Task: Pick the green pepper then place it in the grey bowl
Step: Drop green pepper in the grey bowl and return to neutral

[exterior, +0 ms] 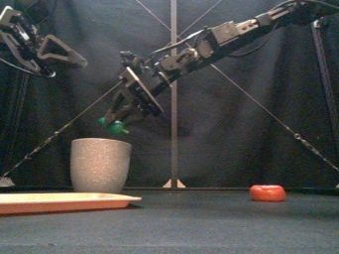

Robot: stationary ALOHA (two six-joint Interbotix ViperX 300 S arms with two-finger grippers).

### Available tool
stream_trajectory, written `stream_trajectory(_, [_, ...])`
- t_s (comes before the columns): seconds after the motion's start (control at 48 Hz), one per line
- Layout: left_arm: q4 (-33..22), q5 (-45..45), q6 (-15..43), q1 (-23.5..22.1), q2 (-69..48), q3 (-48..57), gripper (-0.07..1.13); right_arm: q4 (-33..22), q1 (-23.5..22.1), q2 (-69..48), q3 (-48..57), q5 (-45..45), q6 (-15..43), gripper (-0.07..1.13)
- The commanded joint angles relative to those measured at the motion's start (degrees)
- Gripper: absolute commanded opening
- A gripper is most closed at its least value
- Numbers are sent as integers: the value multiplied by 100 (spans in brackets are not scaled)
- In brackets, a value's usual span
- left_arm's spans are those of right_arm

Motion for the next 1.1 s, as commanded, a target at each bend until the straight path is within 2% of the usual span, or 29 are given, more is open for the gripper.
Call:
stream_trajectory(0.021, [0, -53, -9, 44, 18, -62, 8, -88, 0, 105, -554, 149, 18, 71])
stream_trajectory(0.229, [0, -53, -9, 62, 18, -53, 8, -123, 44, 316, -782, 431, 26, 90])
stream_trajectory(0.583, [0, -53, -18, 79, 18, -9, 8, -378, 141, -149, -439, 325, -35, 92])
stream_trajectory(0.833, [-9, -79, -9, 79, 9, 18, 8, -580, 264, -923, 510, -422, 18, 92])
stream_trajectory(0.958, [0, -264, 0, 79, 9, 9, 8, -589, 308, -1424, 1336, -1160, 18, 92])
stream_trajectory(1.104, [9, -439, 0, 88, 9, 18, 8, -606, 360, -2048, 2452, -2426, 0, 92])
